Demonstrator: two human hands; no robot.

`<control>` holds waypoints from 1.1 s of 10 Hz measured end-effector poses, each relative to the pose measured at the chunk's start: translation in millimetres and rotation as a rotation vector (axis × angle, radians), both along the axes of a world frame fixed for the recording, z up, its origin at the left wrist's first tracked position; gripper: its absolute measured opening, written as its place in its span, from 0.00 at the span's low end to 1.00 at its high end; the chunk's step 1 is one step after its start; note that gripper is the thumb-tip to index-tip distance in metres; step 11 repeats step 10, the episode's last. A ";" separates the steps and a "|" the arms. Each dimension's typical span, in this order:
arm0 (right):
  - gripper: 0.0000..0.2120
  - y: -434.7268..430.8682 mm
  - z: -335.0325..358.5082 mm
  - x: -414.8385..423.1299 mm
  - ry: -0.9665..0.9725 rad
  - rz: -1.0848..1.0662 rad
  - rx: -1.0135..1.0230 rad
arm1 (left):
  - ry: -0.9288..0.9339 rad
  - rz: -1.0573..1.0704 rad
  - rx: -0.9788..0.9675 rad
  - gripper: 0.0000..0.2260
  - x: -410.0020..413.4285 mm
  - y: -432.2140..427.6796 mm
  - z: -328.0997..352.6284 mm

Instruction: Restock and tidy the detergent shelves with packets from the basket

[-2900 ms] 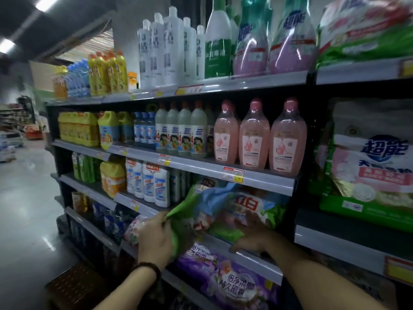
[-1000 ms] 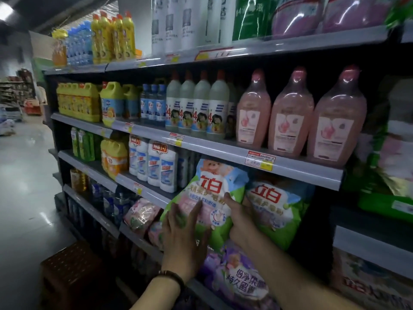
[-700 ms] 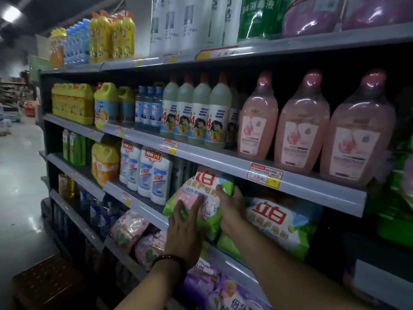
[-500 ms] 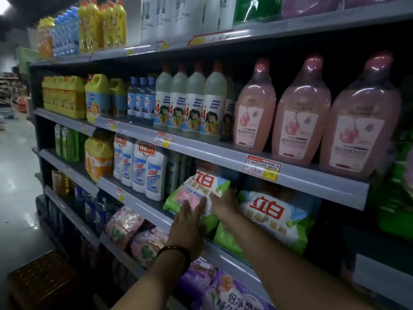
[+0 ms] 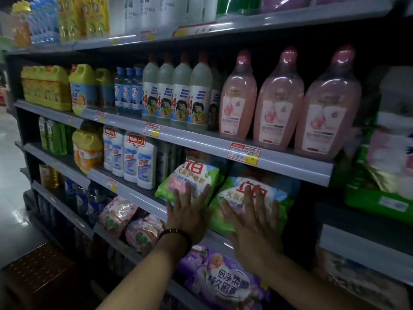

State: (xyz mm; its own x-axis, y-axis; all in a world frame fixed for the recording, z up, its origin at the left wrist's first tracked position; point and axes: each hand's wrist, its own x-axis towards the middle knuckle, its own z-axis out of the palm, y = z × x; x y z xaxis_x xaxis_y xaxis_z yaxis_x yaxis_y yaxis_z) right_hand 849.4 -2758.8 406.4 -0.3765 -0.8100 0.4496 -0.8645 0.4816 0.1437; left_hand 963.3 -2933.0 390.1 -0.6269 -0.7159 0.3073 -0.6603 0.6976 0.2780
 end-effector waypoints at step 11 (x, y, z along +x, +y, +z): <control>0.26 191.2 52.7 28.1 -0.585 0.088 0.162 | -0.240 -0.340 0.109 0.20 28.7 187.1 22.5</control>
